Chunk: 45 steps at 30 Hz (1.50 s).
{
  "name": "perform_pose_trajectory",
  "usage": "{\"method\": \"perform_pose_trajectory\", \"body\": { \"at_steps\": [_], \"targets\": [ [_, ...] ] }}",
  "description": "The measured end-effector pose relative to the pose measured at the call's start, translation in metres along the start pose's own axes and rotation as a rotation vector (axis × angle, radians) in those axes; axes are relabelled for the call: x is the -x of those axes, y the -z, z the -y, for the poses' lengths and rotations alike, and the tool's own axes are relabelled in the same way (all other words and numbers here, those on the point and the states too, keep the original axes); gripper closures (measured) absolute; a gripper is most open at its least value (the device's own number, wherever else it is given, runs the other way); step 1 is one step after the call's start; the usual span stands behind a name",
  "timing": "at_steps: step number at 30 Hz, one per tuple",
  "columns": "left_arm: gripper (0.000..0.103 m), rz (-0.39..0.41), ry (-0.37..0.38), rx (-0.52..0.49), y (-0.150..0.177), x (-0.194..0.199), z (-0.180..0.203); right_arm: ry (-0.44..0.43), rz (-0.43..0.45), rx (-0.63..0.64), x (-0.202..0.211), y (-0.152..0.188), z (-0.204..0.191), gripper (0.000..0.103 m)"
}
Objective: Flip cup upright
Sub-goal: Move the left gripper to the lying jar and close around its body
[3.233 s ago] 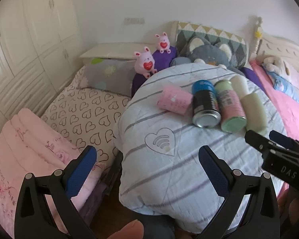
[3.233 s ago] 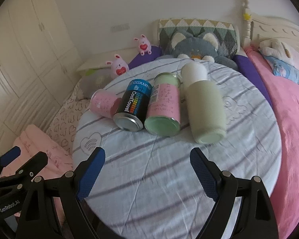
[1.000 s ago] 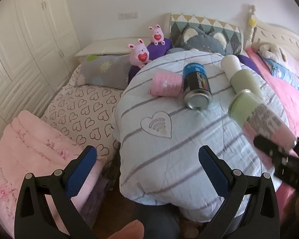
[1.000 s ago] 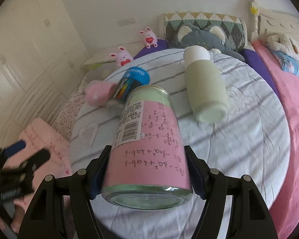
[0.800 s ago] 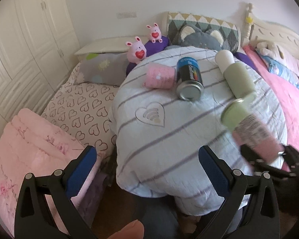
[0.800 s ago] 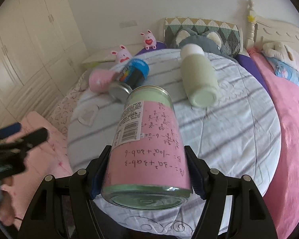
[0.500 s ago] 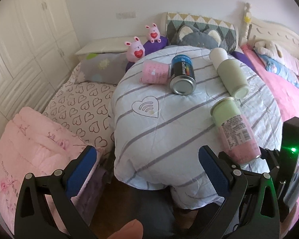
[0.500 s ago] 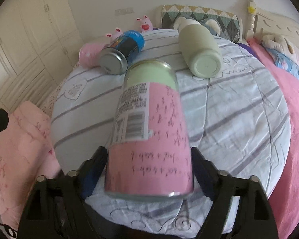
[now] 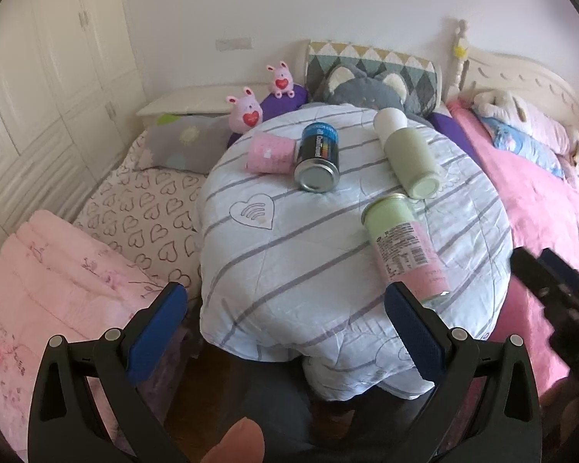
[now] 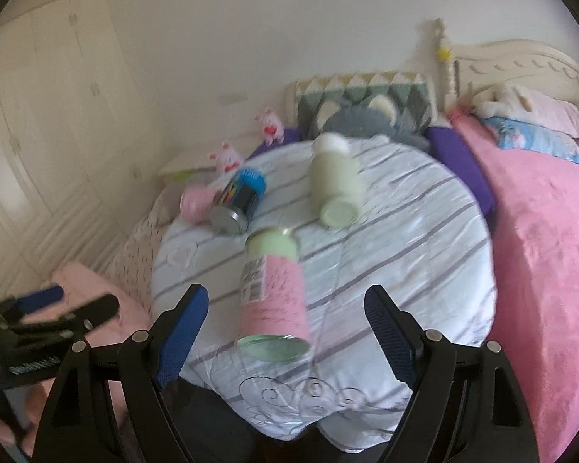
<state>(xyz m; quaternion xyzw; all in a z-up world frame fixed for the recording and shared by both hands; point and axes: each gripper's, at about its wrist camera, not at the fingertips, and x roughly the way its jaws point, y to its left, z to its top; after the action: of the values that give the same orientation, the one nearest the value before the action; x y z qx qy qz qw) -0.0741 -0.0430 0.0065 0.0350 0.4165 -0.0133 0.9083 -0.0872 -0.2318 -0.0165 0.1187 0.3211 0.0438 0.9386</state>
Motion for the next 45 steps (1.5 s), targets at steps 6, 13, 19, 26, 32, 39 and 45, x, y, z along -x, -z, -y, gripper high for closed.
{"method": "perform_pose_trajectory", "body": {
  "at_steps": [6, 13, 19, 26, 32, 39, 45],
  "targets": [
    [0.0, -0.003, 0.024, 0.013, 0.002, 0.008, 0.008, 0.018, 0.017, -0.034, 0.01, 0.005, 0.01, 0.019],
    [0.0, -0.009, 0.033, -0.006, 0.004, 0.009, 0.019, 0.021, -0.003, -0.066, 0.007, 0.012, 0.022, 0.019],
    [0.0, -0.023, 0.046, -0.008, 0.006, 0.008, 0.025, 0.022, -0.012, -0.07, 0.005, 0.014, 0.027, 0.019],
    [0.0, -0.074, 0.077, -0.011, 0.002, -0.005, 0.048, 0.042, -0.023, -0.097, 0.003, 0.017, 0.041, 0.019],
    [0.0, -0.137, 0.108, -0.013, -0.009, -0.028, 0.081, 0.05, -0.035, -0.155, -0.003, 0.02, 0.072, 0.019],
    [0.0, -0.21, 0.107, 0.033, -0.024, -0.066, 0.104, 0.04, -0.076, -0.212, -0.028, 0.018, 0.109, 0.018],
    [0.0, -0.28, 0.064, 0.069, -0.029, -0.103, 0.112, 0.023, -0.115, -0.209, -0.05, 0.011, 0.123, 0.019]
  ]
}}
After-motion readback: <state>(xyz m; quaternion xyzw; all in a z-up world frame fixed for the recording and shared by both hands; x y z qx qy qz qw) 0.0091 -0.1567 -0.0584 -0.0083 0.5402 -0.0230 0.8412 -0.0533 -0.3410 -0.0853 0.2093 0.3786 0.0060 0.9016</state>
